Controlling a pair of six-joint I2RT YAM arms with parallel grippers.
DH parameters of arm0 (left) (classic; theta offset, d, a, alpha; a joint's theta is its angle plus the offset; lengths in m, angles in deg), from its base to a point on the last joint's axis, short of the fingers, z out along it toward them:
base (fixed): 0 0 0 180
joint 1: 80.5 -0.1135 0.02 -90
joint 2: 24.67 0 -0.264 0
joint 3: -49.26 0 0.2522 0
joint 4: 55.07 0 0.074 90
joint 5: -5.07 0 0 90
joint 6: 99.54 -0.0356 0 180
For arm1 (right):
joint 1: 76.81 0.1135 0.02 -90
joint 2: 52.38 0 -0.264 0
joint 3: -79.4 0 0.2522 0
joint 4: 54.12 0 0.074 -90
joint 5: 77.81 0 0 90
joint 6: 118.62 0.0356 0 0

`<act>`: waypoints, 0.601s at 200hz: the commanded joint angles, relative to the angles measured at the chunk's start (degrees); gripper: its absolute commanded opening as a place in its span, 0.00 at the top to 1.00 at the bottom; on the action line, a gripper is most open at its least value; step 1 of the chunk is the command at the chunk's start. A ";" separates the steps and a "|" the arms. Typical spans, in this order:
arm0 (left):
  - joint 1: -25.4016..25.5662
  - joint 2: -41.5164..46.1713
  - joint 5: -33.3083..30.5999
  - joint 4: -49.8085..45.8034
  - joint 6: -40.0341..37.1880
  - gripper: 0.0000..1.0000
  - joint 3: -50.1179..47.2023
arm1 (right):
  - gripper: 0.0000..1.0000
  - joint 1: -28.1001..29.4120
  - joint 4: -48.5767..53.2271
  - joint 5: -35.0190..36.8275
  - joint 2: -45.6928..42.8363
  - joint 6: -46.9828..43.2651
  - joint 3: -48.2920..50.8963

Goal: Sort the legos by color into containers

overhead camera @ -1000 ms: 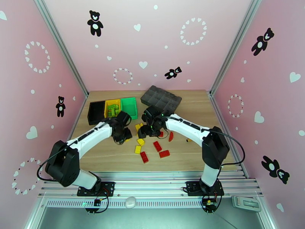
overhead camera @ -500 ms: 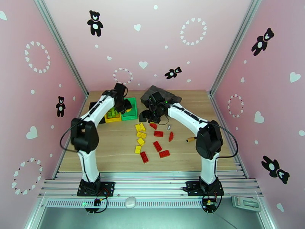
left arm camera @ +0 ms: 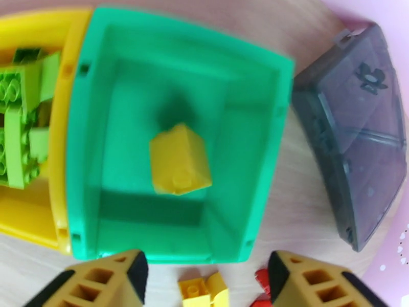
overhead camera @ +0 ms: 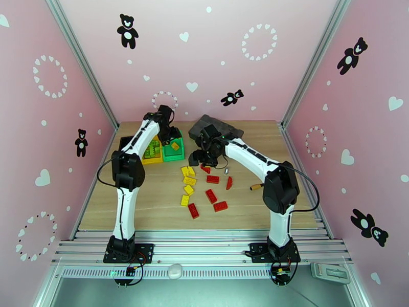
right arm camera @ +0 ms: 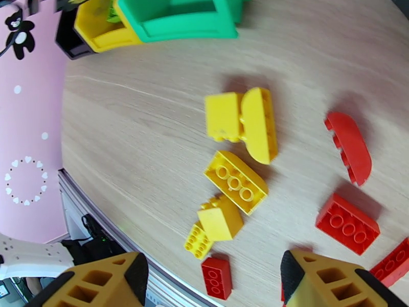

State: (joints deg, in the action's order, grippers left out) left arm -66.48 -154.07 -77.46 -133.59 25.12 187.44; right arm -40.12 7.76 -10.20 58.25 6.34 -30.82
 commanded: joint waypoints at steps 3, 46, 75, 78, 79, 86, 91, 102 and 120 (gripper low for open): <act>0.18 7.98 -2.38 1.36 -1.16 0.29 -6.57 | 0.27 0.31 1.56 1.95 -3.56 -0.07 2.04; 3.65 18.37 -4.91 4.23 -2.20 0.25 -20.36 | 0.29 2.03 3.56 6.22 -5.28 1.31 4.67; 7.62 22.84 -6.21 5.12 -0.91 0.23 -28.53 | 0.29 2.75 2.52 8.33 -8.09 3.70 9.25; 8.06 23.25 -6.23 5.32 -0.70 0.23 -29.38 | 0.29 2.86 2.37 8.40 -8.46 3.80 9.76; 8.23 23.37 -6.23 5.37 -0.58 0.23 -29.66 | 0.29 2.86 2.35 8.41 -8.57 3.89 9.91; 9.24 24.15 -6.32 5.99 0.08 0.22 -31.48 | 0.29 3.08 2.17 8.91 -9.40 4.23 11.07; 9.98 24.60 -6.41 6.38 0.55 0.21 -32.68 | 0.29 3.13 2.10 9.17 -10.06 4.40 11.97; 11.53 25.30 -6.50 7.10 1.56 0.20 -35.01 | 0.28 3.43 1.91 9.88 -11.55 4.80 13.78; 14.52 26.24 -6.33 8.08 2.64 0.20 -38.45 | 0.27 3.73 1.60 10.62 -14.07 5.45 17.05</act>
State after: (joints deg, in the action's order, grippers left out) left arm -54.81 -129.94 -82.60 -127.60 25.60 153.04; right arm -36.93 9.07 -2.07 49.02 9.95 -17.21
